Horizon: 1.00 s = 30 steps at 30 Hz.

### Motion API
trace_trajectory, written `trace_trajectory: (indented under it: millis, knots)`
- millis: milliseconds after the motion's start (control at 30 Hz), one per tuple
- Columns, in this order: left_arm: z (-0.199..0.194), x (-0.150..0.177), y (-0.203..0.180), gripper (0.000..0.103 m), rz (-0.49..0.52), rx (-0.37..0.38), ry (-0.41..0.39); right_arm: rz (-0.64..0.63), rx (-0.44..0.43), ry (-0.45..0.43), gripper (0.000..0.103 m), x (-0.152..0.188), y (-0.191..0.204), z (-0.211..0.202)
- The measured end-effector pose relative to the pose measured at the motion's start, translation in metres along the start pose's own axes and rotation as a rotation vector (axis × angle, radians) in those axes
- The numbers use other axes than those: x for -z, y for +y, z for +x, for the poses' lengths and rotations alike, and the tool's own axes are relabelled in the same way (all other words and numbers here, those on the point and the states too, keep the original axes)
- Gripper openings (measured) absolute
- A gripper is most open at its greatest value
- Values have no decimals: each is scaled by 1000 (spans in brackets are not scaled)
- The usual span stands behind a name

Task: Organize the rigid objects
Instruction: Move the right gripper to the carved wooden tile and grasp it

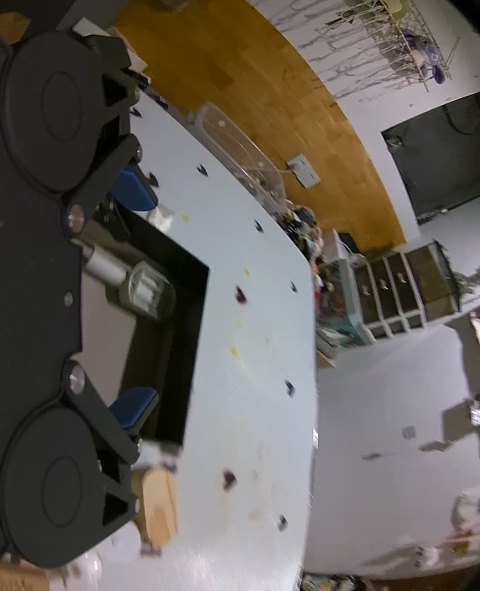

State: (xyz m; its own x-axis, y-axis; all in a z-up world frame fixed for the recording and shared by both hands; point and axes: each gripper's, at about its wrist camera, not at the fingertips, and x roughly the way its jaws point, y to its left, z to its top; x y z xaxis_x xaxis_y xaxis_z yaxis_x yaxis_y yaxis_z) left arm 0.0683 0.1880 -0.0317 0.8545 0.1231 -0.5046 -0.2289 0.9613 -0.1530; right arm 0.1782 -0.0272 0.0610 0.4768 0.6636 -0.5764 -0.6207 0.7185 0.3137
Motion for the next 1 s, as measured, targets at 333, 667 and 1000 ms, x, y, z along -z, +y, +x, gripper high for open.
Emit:
trace_trajectory:
  millis: [333,667,1000]
  knots:
    - [0,0,0,6,0,-1,1,-25,186,-110,103,26,-42,-54]
    - [0,1,0,6,0,-4,-1,9,402,-185,103,71,-85,-86]
    - [-1,2,-1,6,6,-2,-5,90,500,-217,103,112,-123,-99]
